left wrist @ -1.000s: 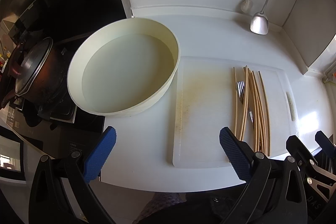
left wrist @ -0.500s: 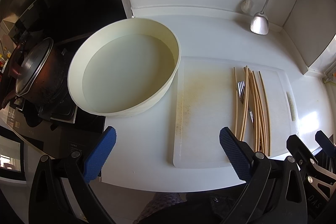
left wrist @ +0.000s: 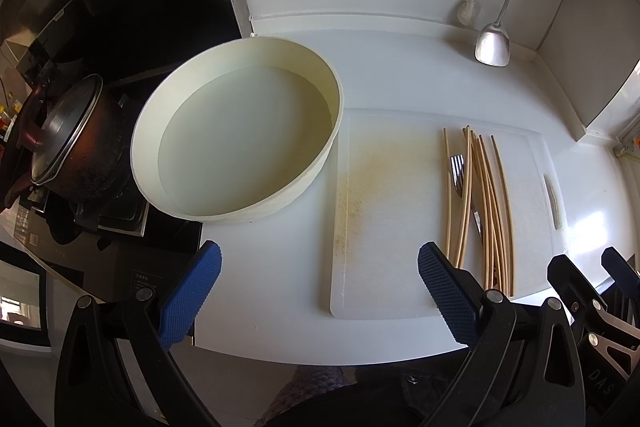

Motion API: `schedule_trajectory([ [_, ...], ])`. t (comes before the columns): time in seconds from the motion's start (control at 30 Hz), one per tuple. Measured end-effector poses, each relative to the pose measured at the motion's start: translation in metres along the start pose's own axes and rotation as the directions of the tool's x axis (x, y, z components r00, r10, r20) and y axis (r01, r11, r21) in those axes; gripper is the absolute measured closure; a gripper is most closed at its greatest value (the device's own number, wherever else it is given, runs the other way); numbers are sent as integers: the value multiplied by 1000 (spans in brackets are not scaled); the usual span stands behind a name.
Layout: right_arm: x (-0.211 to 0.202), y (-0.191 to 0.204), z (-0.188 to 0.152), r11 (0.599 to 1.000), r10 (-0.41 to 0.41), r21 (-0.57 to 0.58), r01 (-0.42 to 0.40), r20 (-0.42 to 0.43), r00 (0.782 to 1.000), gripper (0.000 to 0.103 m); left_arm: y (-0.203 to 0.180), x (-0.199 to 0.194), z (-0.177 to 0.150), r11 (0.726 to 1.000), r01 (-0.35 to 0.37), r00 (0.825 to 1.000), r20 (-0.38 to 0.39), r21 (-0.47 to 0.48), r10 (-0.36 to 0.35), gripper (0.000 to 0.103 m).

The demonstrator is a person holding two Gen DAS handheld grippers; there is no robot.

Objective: Organize utensils

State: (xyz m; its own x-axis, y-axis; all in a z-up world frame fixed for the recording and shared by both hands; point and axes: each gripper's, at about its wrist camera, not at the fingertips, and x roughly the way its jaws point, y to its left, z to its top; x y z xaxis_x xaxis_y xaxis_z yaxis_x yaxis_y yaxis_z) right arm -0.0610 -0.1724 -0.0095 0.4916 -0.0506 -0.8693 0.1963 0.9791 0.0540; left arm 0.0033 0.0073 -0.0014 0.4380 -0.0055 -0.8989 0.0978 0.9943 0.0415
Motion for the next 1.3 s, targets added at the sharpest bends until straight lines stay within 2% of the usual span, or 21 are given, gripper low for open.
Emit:
schedule_trajectory([
  [1.3,-2,1,-2,1000,8,16,-8,9,1000,9,2,0,0,1000,8,1000,-8,9,-7,6],
])
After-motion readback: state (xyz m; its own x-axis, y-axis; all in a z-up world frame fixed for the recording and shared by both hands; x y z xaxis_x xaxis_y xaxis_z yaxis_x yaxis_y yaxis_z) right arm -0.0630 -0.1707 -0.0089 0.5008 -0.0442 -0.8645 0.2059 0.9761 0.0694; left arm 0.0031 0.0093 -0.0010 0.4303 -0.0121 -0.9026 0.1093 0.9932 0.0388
